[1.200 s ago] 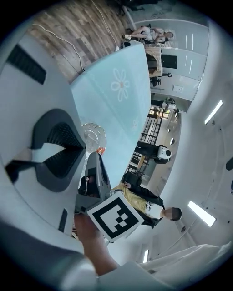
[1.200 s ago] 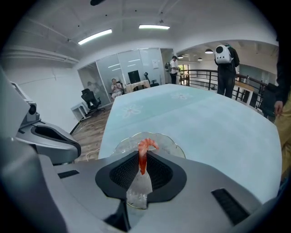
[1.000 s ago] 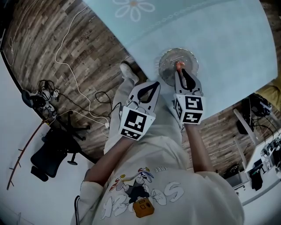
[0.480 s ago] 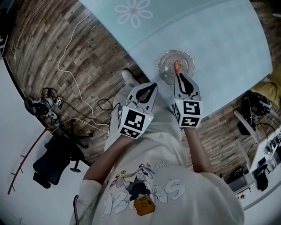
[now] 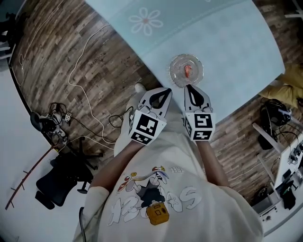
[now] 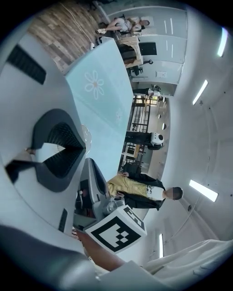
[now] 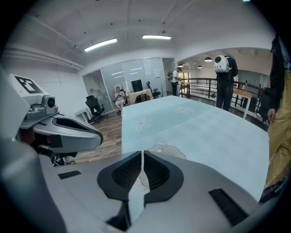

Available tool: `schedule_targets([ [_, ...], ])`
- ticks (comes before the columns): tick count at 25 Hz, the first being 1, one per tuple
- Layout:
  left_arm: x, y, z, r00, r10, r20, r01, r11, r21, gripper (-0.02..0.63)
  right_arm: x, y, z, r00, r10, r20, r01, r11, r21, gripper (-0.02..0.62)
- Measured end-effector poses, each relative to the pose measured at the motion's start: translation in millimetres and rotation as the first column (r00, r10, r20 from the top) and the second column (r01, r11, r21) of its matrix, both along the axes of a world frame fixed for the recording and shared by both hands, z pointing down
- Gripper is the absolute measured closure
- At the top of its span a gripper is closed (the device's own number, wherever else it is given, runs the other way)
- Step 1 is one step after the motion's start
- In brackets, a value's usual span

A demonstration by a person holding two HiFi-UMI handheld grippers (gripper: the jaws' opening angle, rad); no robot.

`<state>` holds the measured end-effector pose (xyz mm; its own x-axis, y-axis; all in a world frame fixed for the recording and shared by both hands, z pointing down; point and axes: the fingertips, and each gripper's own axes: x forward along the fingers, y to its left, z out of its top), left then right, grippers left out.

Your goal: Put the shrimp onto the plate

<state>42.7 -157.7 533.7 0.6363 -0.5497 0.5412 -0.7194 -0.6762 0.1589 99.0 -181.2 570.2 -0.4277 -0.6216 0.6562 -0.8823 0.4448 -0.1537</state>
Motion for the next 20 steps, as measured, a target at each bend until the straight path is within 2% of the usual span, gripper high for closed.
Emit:
schedule_targets([
  [8, -11.1, -3.5, -32.3, 1.0, -0.024, -0.014, 0.025, 0.997, 0.072, 0.609, -7.6, 17.4, -50.5, 1.0, -0.004, 0.028, 0.002, 0.996, 0.086, 0.565],
  [13, -10.6, -8.7, -48.3, 1.0, -0.022, -0.013, 0.024, 0.992, 0.123, 0.609, -0.7, 16.1, -80.0, 0.997, 0.025, 0.071, -0.036, 0.988, 0.149, 0.568],
  [20, -0.8, -12.5, -58.7, 1.0, -0.015, -0.019, 0.018, 0.987, 0.159, 0.609, 13.4, 16.9, -95.6, 0.996, 0.056, 0.076, -0.071, 0.975, 0.211, 0.569],
])
